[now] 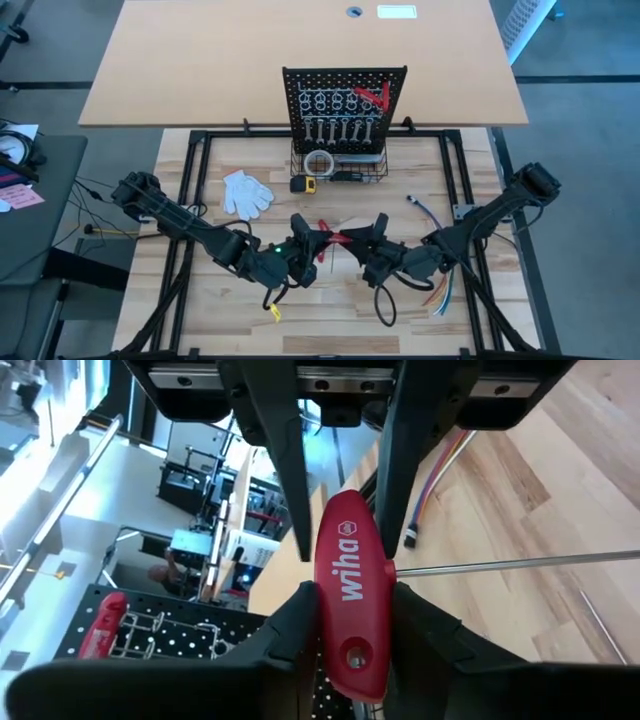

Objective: Hang tools onto peg board
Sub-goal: Hang the red allen wrench on the peg board

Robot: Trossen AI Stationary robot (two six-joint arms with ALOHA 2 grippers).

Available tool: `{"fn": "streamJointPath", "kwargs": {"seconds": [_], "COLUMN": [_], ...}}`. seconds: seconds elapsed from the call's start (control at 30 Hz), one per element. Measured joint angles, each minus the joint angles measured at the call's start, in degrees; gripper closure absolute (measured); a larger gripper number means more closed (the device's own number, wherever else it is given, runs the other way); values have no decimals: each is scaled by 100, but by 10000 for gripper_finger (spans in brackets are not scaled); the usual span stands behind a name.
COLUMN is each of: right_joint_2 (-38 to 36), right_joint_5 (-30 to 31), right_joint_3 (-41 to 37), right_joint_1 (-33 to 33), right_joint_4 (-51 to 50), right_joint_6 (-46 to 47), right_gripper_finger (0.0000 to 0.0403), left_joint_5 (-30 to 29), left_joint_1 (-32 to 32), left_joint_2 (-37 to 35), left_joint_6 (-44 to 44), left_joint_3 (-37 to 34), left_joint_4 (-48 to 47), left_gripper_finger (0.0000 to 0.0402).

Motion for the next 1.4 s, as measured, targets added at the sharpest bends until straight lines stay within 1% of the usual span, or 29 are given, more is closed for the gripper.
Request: {"fn": "streamJointPath", "kwargs": {"seconds": [0.13,0.37,0.47,0.6,0.77,0.83,0.87,0.97,1.03,1.07,1.13,1.2,1.27,1.3,1.37,1.4], "right_joint_2": [4,4,4,4,4,4,4,4,4,4,4,4,4,4,4,4], "right_joint_5": [-21,-30,-30,-15,269,489,576,847,1066,1171,1300,1363,1371,1370,1306,1176], "right_joint_3": [-2,-2,-2,-2,-2,-2,-2,-2,-2,-2,-2,-2,-2,-2,-2,-2], "right_joint_1": [-40,-99,-99,-83,-68,-68,-71,-81,-105,-127,-212,-355,-548,-663,-927,-1085], "right_joint_4": [-46,-125,-127,-166,-270,-286,-298,-344,-341,-333,-249,96,781,1224,2211,2763], "right_joint_6": [17,102,105,102,54,-36,-51,-93,-176,-256,-605,-1305,-2294,-2909,-4227,-4907], "right_gripper_finger": [289,290,295,304,312,313,314,314,314,314,314,314,314,314,314,314], "left_joint_5": [30,42,50,48,21,-276,-545,-1578,-2145,-2310,-2451,-2457,-2386,-2241,-1788,-1529], "left_joint_1": [0,4,4,35,48,5,-31,-119,-162,-177,-213,-258,-315,-344,-393,-419], "left_joint_2": [0,0,0,0,0,0,0,-4,-7,-7,-7,-7,-7,-7,-7,-7], "left_joint_6": [-5,-81,-311,-699,-787,-770,-781,-905,-1149,-1334,-1889,-2625,-3670,-4303,-5588,-6226], "left_joint_3": [0,-4,-4,-4,-4,-4,-4,-4,-4,-4,-4,-4,-4,-4,-6,-39], "left_joint_4": [-97,-103,-105,-103,-61,-83,-101,-241,-543,-748,-1362,-2121,-3010,-3478,-4335,-4649], "left_gripper_finger": [309,306,303,282,246,237,235,233,232,232,232,232,232,232,231,231]}}
